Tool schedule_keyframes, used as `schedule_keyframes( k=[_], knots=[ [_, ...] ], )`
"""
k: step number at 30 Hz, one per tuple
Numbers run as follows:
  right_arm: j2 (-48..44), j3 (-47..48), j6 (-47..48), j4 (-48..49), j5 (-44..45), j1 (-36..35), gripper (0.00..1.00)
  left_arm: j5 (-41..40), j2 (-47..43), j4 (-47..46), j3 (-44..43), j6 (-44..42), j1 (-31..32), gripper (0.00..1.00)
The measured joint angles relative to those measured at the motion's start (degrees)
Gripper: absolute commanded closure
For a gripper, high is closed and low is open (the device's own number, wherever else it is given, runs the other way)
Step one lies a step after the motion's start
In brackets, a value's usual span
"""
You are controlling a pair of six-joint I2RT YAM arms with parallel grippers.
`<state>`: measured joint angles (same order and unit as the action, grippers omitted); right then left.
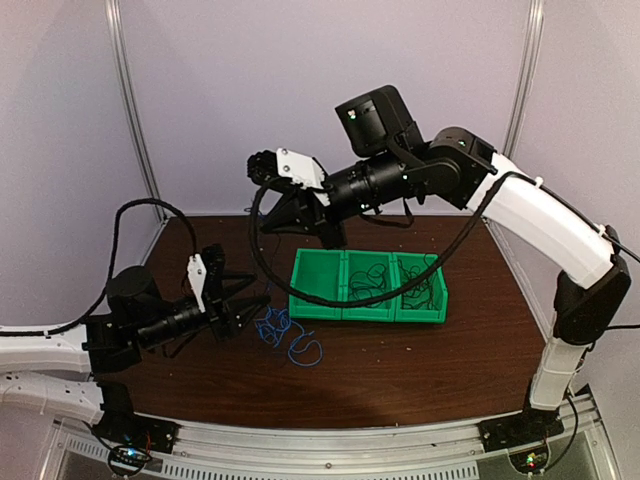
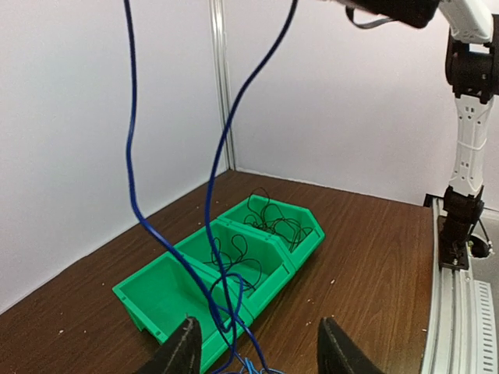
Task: Untangle the cables
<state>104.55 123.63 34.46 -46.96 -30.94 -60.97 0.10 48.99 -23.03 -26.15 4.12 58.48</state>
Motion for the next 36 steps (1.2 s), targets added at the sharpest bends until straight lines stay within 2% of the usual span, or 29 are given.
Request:
schedule_keyframes(
  k=[6, 10, 28, 33, 36],
  knots=[
    [0.5, 0.0, -0.4, -0.1, -0.1, 0.0, 1.00, -10.6, 8.2, -4.5, 0.2, 1.6, 0.1, 0.61],
    [0.5, 0.0, -0.8, 0.0, -0.1, 0.0, 1.00, -15.5, 12.5, -9.2, 1.4, 1.6, 0.1, 0.62],
    [0.2, 7.2, -0.2, -0.2, -1.3, 1.0, 1.00, -15.3, 34.1, -26.0, 7.3, 2.9, -5.0, 0.72],
    [0.1, 11.3, 0.4, -0.5, -2.7, 2.6, 1.00, -14.4, 41.0, -26.9, 5.6, 3.1, -5.2, 0.73],
    [-0.4, 12.9, 0.4, -0.4, -4.0, 3.7, 1.00, -14.3, 42.1, -26.2, 5.1, 3.5, -5.2, 0.72]
  ],
)
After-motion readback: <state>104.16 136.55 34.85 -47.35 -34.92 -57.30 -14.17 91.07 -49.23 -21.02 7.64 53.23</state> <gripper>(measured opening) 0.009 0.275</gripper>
